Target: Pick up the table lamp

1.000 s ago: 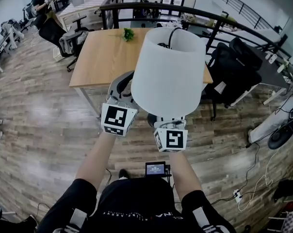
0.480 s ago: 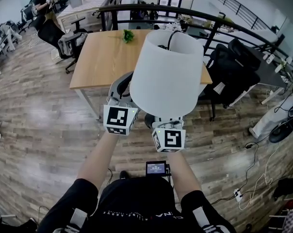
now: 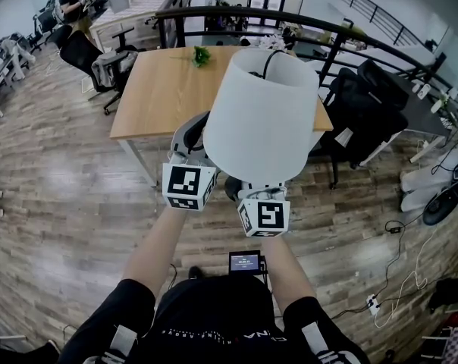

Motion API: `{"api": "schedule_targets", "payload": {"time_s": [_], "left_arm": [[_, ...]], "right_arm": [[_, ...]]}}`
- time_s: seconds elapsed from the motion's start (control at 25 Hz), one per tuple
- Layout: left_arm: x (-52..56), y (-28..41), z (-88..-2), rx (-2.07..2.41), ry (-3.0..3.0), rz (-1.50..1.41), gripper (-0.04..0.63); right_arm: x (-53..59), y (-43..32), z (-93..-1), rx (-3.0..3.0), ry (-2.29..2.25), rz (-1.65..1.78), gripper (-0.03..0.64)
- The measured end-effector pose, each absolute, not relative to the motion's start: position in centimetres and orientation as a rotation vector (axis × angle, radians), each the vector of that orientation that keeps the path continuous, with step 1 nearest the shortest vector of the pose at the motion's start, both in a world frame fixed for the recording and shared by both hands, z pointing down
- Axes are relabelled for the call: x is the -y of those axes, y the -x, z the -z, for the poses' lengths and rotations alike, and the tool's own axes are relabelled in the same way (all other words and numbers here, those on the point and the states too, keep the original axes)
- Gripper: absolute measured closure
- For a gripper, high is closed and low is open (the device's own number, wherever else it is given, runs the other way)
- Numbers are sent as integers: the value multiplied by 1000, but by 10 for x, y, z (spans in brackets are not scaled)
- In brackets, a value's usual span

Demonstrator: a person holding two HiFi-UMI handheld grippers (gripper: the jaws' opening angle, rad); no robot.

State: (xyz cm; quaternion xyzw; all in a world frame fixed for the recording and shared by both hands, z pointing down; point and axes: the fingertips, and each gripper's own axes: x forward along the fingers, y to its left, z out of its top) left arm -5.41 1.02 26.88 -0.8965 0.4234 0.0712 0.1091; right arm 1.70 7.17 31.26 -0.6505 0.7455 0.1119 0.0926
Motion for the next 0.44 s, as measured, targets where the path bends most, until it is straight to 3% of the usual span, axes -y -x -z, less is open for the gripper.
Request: {"api": "schedule_targets", "payload": {"time_s": [0.44], "left_arm": [[-5, 61, -270, -1257, 2631, -217, 568]], "right_arm": [[-66, -11, -314, -2229, 1918, -335, 523]]}}
